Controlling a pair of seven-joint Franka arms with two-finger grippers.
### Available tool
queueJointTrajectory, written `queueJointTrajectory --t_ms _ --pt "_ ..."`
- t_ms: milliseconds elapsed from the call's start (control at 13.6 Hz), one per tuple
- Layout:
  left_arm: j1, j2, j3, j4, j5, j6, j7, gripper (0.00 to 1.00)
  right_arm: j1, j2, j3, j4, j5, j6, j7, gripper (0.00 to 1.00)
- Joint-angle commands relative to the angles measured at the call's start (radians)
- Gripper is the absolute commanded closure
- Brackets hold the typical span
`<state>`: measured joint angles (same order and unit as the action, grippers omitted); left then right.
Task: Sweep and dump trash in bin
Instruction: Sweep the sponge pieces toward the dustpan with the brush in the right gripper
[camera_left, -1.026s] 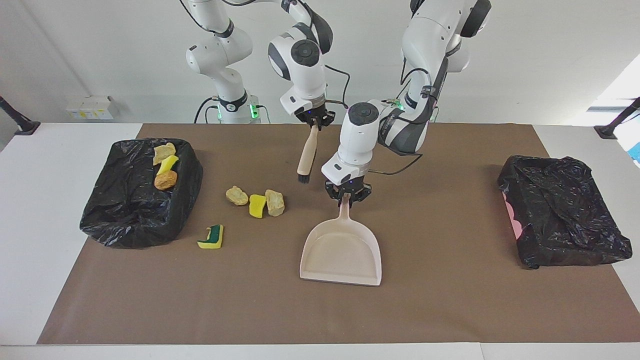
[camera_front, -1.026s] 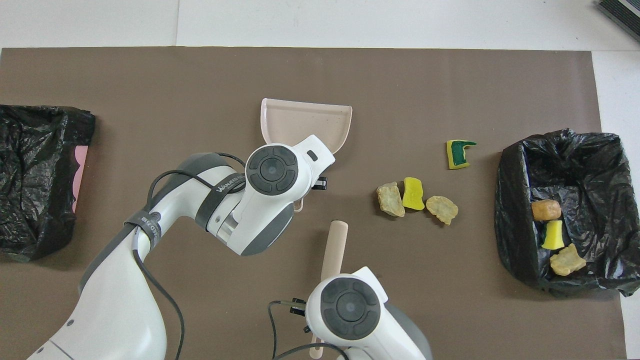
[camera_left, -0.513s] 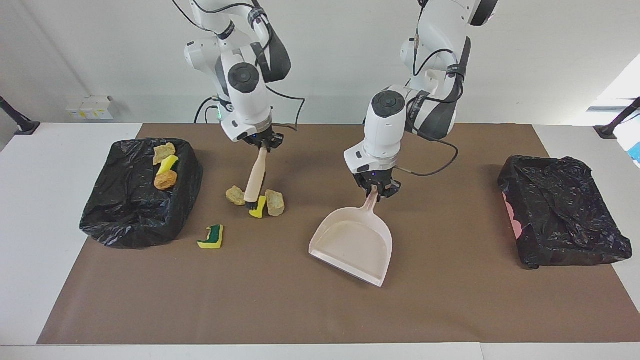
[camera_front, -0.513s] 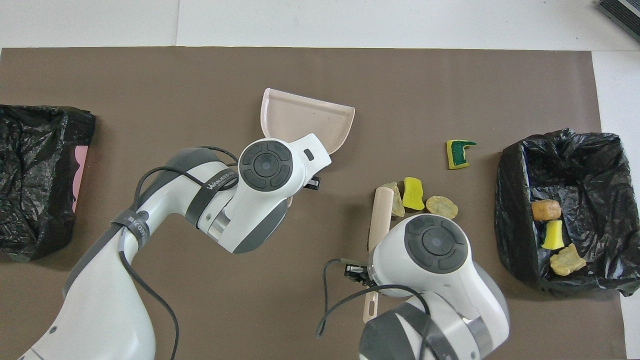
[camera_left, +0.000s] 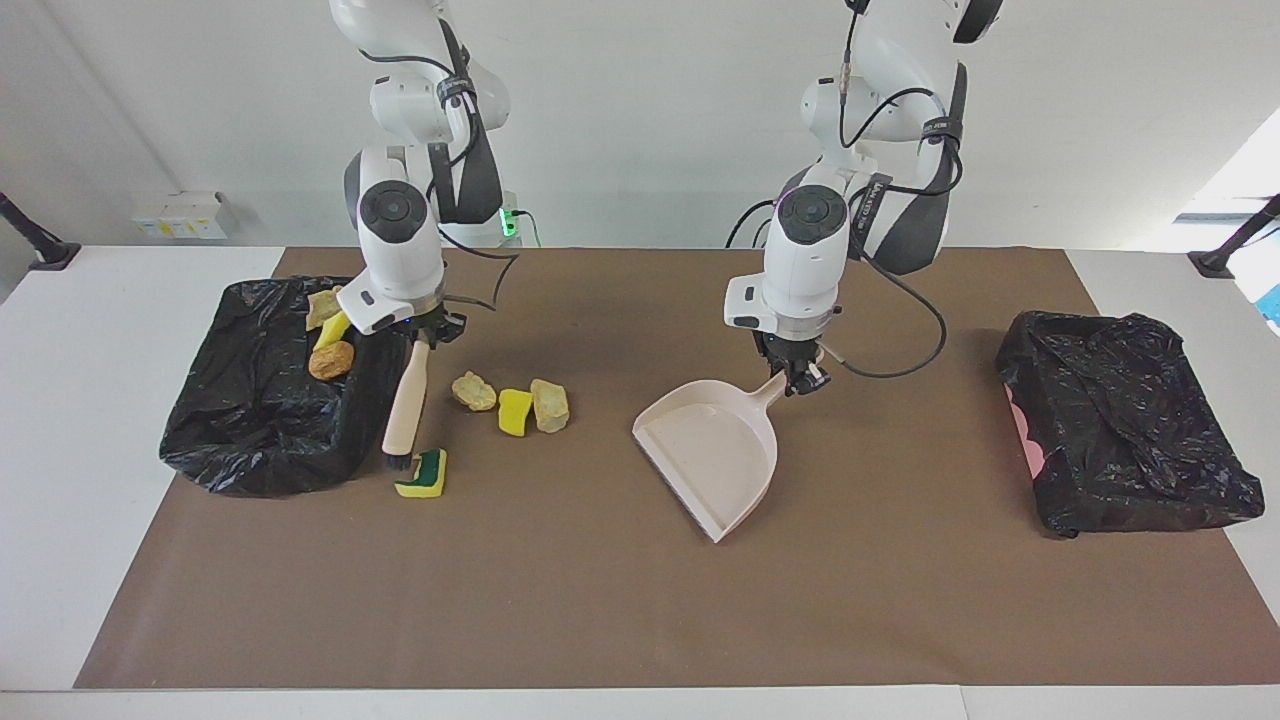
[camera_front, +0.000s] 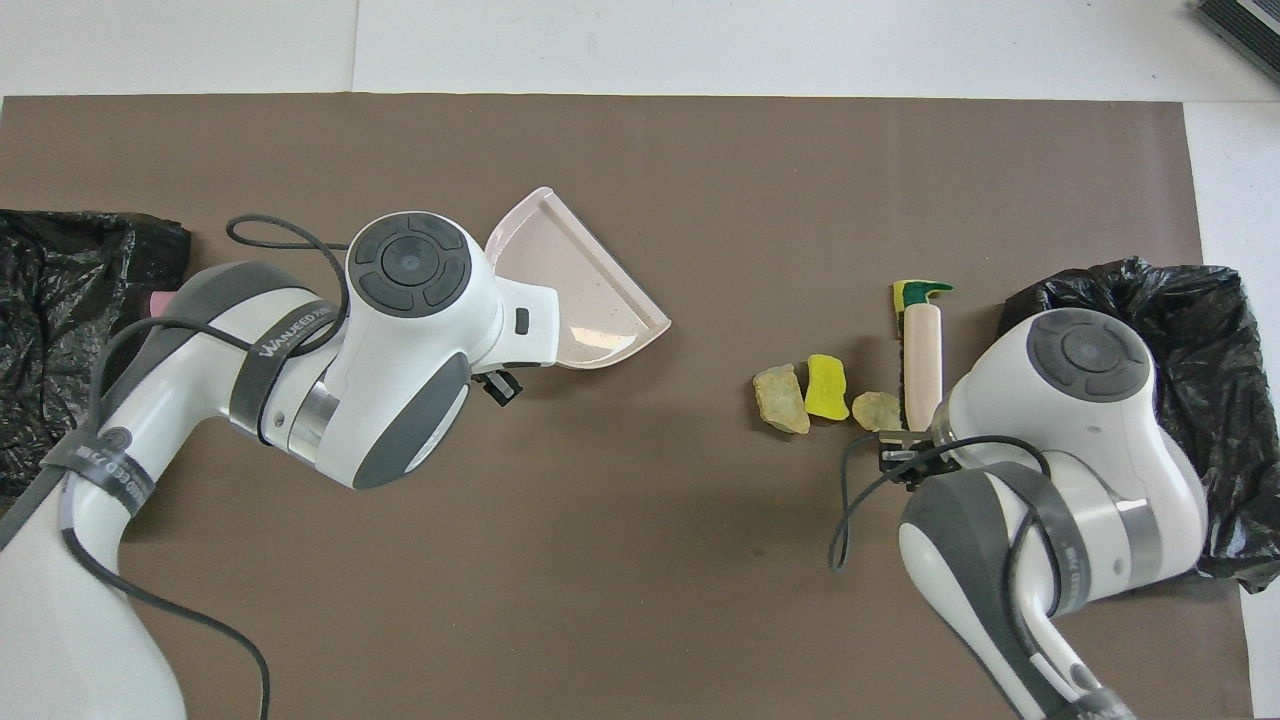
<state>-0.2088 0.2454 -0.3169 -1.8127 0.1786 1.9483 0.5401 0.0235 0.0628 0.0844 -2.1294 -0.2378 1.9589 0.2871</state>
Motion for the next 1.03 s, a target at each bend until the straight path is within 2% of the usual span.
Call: queueJointTrajectory --t_ms 0,73,440,660,953 --pt "0.003 -0.075 -0.013 -0.101 0.002 0.053 0.160 1.00 -0.027 0.087 0.014 0.059 -0.067 0.035 -0.023 1.00" --pt "-0.001 -0.086 -0.017 -0.128 0.002 0.092 0.225 1.00 -0.027 0.098 0.015 0.060 -0.069 0.041 -0.029 1.00" --pt "-0.003 -0.107 -0.033 -0.204 0.002 0.158 0.236 1.00 0.045 0.120 0.023 0.057 -0.046 0.038 -0.039 1.00" --pt "-0.018 -0.143 -0.031 -0.272 0.002 0.205 0.236 1.00 0.116 0.126 0.023 0.055 0.086 0.077 -0.109 1.00" --pt "-0.018 -0.129 -0.030 -0.277 0.002 0.218 0.232 1.00 0.223 0.130 0.023 0.084 0.221 0.078 -0.154 1.00"
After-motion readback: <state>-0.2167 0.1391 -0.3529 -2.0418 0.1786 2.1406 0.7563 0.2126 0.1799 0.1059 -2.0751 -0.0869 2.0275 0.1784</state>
